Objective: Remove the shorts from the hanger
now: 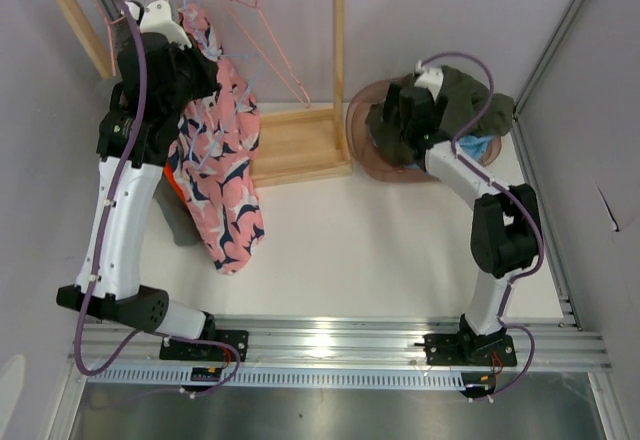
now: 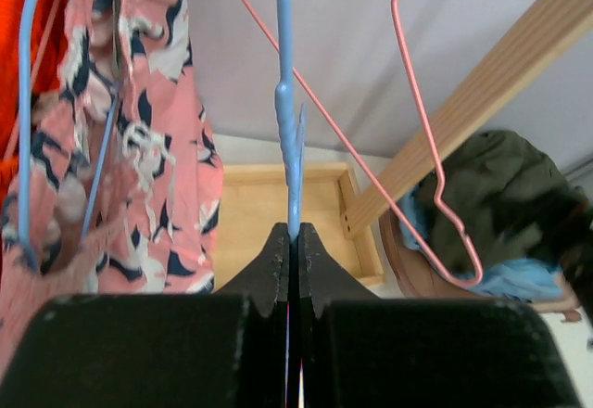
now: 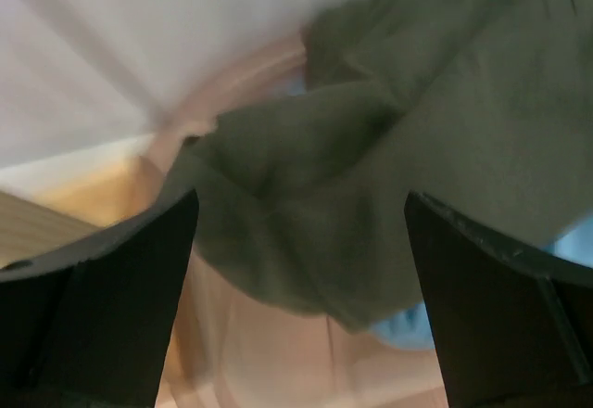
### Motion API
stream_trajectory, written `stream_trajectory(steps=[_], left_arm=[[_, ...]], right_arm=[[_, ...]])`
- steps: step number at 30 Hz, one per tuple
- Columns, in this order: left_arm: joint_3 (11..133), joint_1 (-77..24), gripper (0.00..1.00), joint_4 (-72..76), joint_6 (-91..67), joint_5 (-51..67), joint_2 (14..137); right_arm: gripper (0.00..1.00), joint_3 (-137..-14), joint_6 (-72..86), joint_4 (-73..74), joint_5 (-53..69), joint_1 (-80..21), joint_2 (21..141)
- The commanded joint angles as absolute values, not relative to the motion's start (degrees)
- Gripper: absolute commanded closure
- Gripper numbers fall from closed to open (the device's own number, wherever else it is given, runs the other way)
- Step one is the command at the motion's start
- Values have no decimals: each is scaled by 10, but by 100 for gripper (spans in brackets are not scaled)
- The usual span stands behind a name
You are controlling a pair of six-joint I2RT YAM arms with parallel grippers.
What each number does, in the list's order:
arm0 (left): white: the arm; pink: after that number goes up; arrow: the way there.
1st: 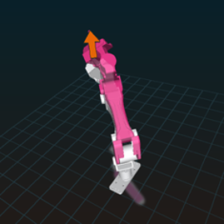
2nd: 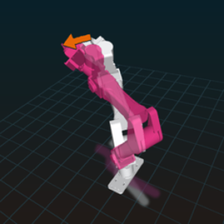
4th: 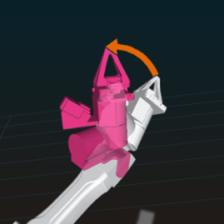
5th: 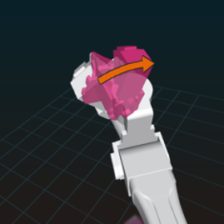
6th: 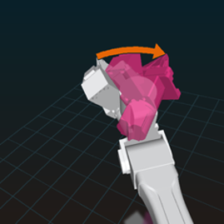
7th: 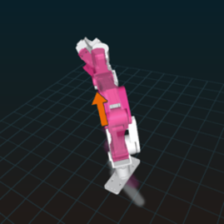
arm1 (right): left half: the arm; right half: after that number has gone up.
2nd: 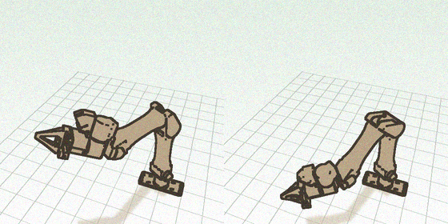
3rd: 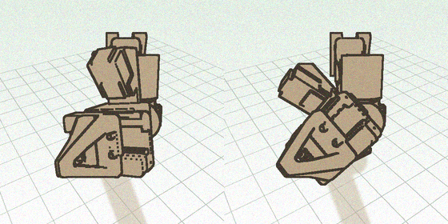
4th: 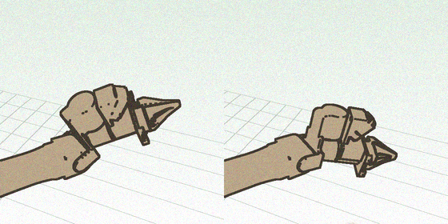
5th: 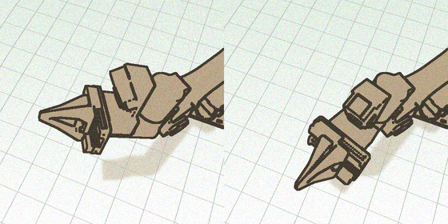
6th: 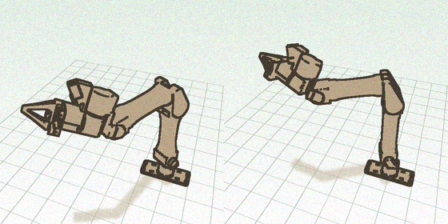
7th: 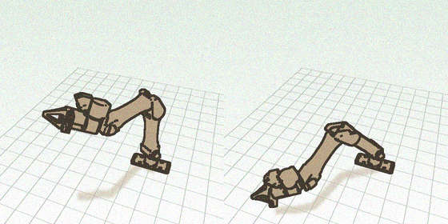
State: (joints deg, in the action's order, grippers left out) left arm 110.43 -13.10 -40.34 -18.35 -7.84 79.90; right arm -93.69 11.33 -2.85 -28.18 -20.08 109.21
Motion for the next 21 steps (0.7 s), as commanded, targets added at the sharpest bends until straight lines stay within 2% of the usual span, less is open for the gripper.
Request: stream_trajectory(steps=[1, 2, 5, 9, 13, 21], left_arm=[[1197, -141, 100, -387, -151, -118, 837], [1208, -143, 100, -390, -149, -122, 848], [1279, -143, 100, -398, -135, -137, 895], [1361, -143, 100, -402, -120, -149, 962], [1451, -143, 100, -405, -108, -143, 1039], [1470, -131, 100, -323, -120, -94, 1111]], right_arm=[[1, -801, 208, -66, -302, -205, 990], [1, -738, 218, -84, -300, -210, 972], [1, -650, 239, -91, -305, -251, 916], [1, -577, 257, -87, -323, -289, 858], [0, -520, 288, -90, -327, -308, 803], [1, -480, 293, -98, -329, -357, 776]])
